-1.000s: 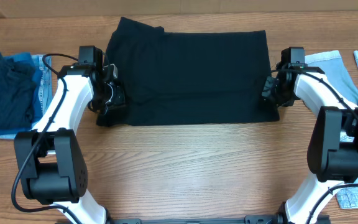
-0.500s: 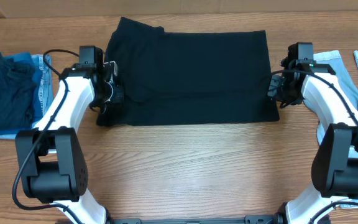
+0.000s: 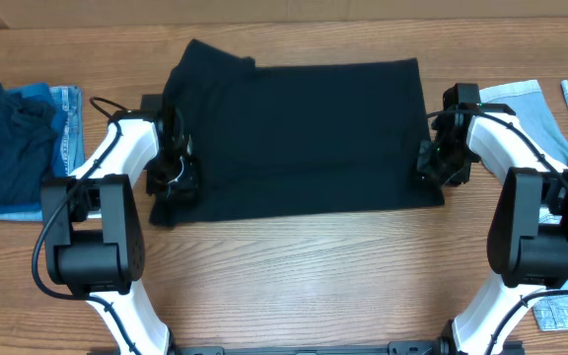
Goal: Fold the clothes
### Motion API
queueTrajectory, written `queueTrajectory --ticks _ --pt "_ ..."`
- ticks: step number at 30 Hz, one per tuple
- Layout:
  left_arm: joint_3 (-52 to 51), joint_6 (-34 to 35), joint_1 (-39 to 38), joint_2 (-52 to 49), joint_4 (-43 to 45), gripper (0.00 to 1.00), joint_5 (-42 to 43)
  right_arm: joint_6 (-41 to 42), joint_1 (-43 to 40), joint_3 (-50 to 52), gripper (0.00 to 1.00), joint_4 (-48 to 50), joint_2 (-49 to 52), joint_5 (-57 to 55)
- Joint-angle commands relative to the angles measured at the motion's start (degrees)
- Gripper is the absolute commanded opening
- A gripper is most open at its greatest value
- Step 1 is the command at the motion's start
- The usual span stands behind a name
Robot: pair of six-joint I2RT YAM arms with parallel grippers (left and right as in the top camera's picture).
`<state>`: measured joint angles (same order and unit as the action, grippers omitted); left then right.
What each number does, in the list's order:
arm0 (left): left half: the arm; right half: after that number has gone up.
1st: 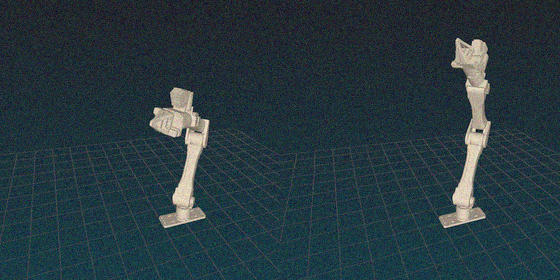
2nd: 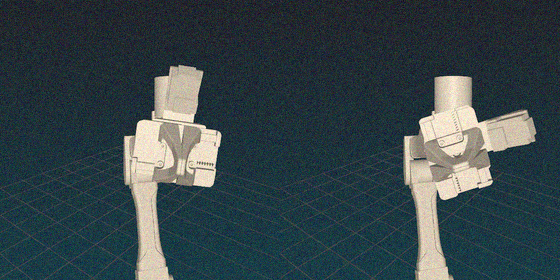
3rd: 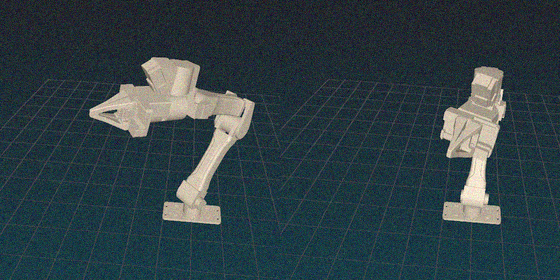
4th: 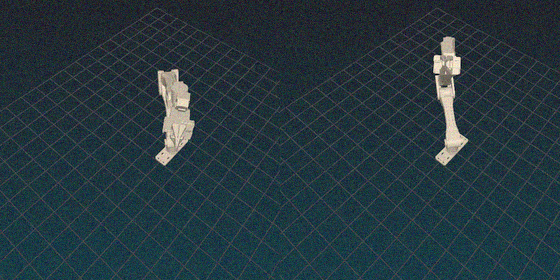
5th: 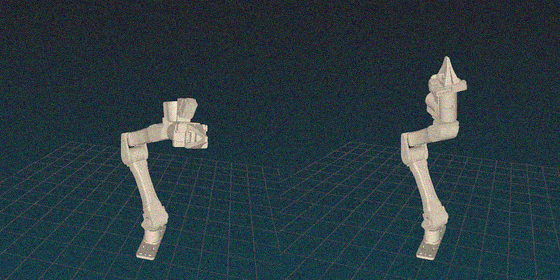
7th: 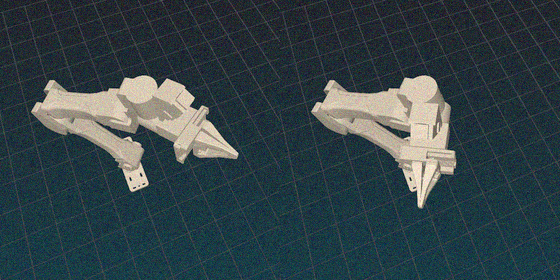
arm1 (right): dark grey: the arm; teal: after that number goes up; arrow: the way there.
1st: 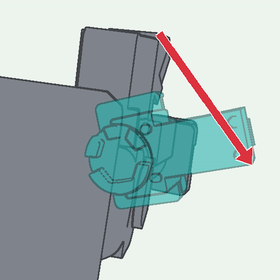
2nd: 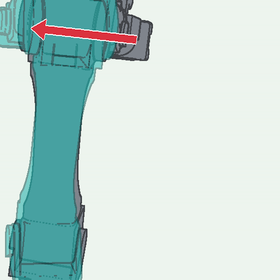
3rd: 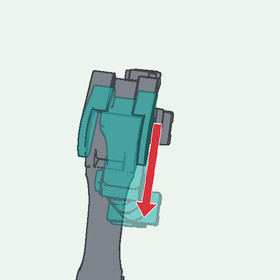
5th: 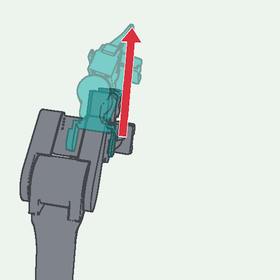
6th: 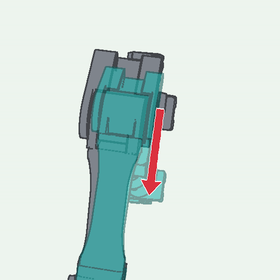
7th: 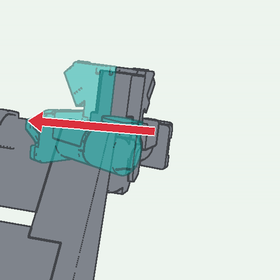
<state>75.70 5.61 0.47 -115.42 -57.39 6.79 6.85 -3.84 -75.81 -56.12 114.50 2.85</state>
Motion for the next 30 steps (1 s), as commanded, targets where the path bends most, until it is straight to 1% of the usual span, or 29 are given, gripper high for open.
queueTrajectory --ticks 1,4,6,8,9,13,15,17,18,19,20,21,22,23,24,26,27,28,29,30 --pt "-2.4 2.1 0.2 -3.8 -5.7 0.20 -11.5 0.6 -0.4 2.8 0.49 -5.8 4.1 0.4" --pt "-2.4 2.8 1.6 -3.8 -10.4 0.19 -11.7 0.9 -0.4 2.8 0.49 -10.8 4.1 0.4" --pt "-2.4 3.5 2.2 -3.8 -12.1 0.16 -11.6 1.2 -0.4 2.8 0.49 -12.5 4.1 0.4" --pt "-2.4 3.6 2.3 -3.8 -12.5 0.08 -11.2 2.1 -0.4 2.7 0.49 -12.0 4.1 0.4" --pt "-2.4 3.6 2.3 -3.8 -12.0 0.04 -10.8 2.2 -0.4 2.7 0.48 -11.2 4.1 0.5" --pt "-1.4 2.9 2.1 -2.0 -8.8 0.04 -6.8 2.3 -0.3 0.7 0.47 -10.4 2.4 0.8" --pt "0.0 1.8 2.0 2.1 -6.6 0.04 -4.5 2.3 -0.3 -2.1 0.47 -10.6 -1.9 1.7" --pt "0.8 1.7 2.0 7.1 -4.4 0.04 -4.0 2.3 -0.3 -5.6 0.47 -10.3 -7.1 1.7" --pt "1.0 1.7 2.0 10.0 -2.7 0.04 -3.5 2.2 -0.3 -7.1 0.49 -9.9 -8.8 1.7" --pt "1.1 1.7 2.0 12.3 -0.9 0.06 -2.9 2.0 -0.3 -8.6 0.53 -9.3 -10.2 1.7" --pt "1.1 1.7 2.0 15.6 2.3 0.11 -2.0 1.8 -0.3 -11.0 0.67 -7.1 -12.1 1.8" --pt "1.1 1.7 2.0 17.5 5.2 0.18 -1.8 1.0 -0.3 -12.2 0.72 -5.4 -12.5 1.8" --pt "1.1 1.7 2.0 18.9 8.6 0.18 -1.8 -0.2 -0.3 -13.1 0.72 -3.9 -12.6 2.2" --pt "1.1 1.7 2.0 19.3 10.9 0.19 -1.8 -1.6 -0.3 -13.2 0.76 -2.1 -12.6 2.8" --pt "1.1 1.7 2.0 19.3 13.1 0.22 -1.8 -2.5 -0.3 -13.1 0.77 -0.4 -12.3 2.8" --pt "1.1 1.6 2.0 18.6 16.9 0.34 -1.3 -4.0 -0.3 -13.1 0.81 2.7 -11.5 3.3" --pt "1.1 1.0 2.2 17.9 19.3 0.44 0.0 -5.6 -0.3 -13.1 0.85 5.0 -10.6 4.5" --pt "1.1 -1.1 2.5 16.5 22.3 0.59 2.7 -6.7 -0.3 -13.1 0.89 7.2 -9.7 5.2" --pt "1.2 -1.8 2.8 15.5 24.1 0.66 4.5 -7.3 -0.4 -13.1 0.91 9.6 -8.6 5.4" --pt "1.8 -1.8 3.4 14.1 26.0 0.66 6.7 -8.0 -0.4 -13.2 0.94 12.2 -6.9 5.4"
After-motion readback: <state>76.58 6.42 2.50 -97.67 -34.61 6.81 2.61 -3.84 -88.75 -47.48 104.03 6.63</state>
